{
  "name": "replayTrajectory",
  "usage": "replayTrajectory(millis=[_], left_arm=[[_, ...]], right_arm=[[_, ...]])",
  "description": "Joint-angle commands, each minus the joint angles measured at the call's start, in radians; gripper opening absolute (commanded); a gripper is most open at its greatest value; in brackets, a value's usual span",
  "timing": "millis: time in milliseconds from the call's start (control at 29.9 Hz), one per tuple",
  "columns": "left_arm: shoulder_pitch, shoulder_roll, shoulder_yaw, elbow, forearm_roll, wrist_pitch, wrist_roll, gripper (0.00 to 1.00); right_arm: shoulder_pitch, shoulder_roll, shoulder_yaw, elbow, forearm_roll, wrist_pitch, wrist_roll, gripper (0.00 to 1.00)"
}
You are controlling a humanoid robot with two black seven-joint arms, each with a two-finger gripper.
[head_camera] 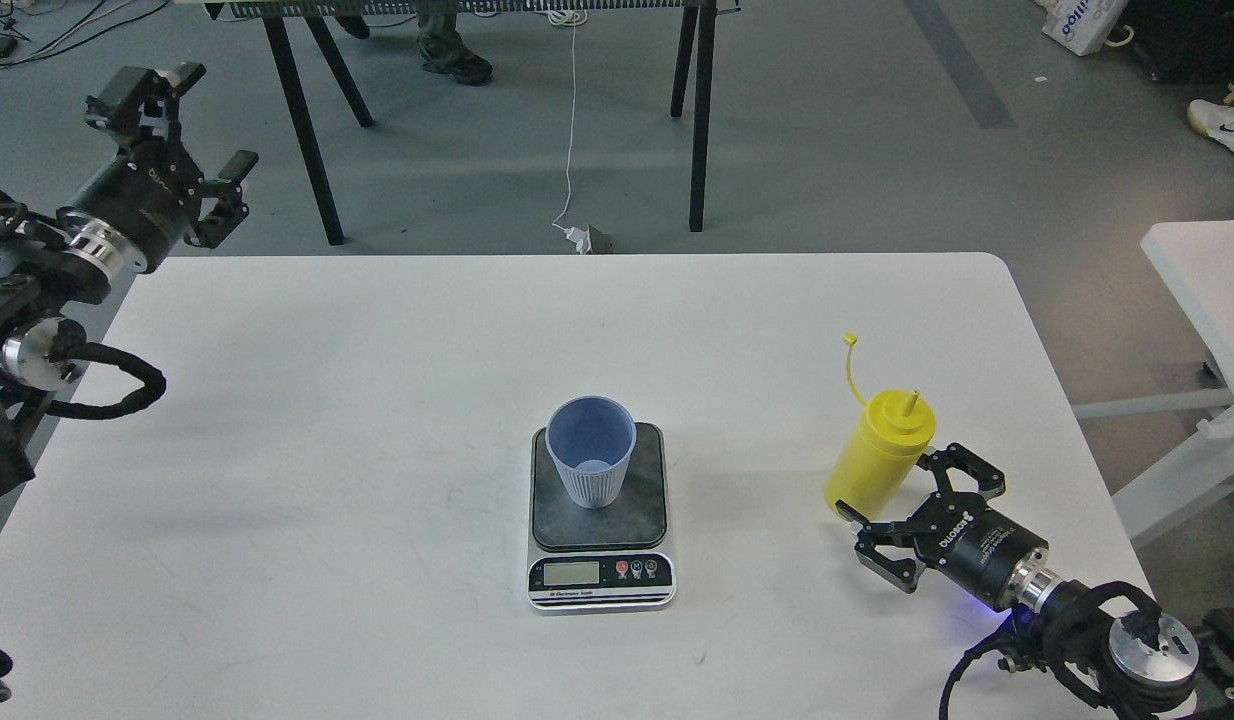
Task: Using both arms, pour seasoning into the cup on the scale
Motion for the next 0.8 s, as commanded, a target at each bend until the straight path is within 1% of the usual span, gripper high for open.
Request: replayTrajectory(millis=[0, 234, 401, 468, 568, 668, 768], left_arm=[[0.001, 0.000, 0.000, 0.000, 0.000, 0.000, 0.000, 0.99], [-0.001, -0.001, 0.000, 0.000, 0.000, 0.000, 0.000, 0.99], [0.004, -0.004, 0.000, 0.000, 0.000, 0.000, -0.001, 0.99], [0.020, -0.006, -0.002, -0.002, -0.002, 0.000, -0.001, 0.99], [0.028, -0.007, -0.002, -0.006, -0.002, 0.000, -0.001, 0.99], [0.039, -0.006, -0.002, -0.011, -0.002, 0.000, -0.001, 0.99], [0.043, -0.001, -0.003, -0.011, -0.003, 0.000, -0.001, 0.99]], right_arm=[[-0.030, -0.008, 0.004, 0.012, 0.004, 0.000, 0.000, 0.95], [-0.098, -0.109, 0.019, 0.024, 0.032, 0.000, 0.000, 0.95], [-0.141, -0.259, 0.037, 0.134, 0.105, 0.000, 0.000, 0.95], [-0.132, -0.299, 0.092, 0.147, 0.113, 0.000, 0.000, 0.96], [-0.057, -0.318, 0.163, 0.144, 0.107, 0.000, 0.000, 0.97], [0.104, -0.359, 0.150, 0.118, 0.101, 0.000, 0.000, 0.97], [0.231, -0.365, 0.117, 0.050, 0.101, 0.000, 0.000, 0.97]])
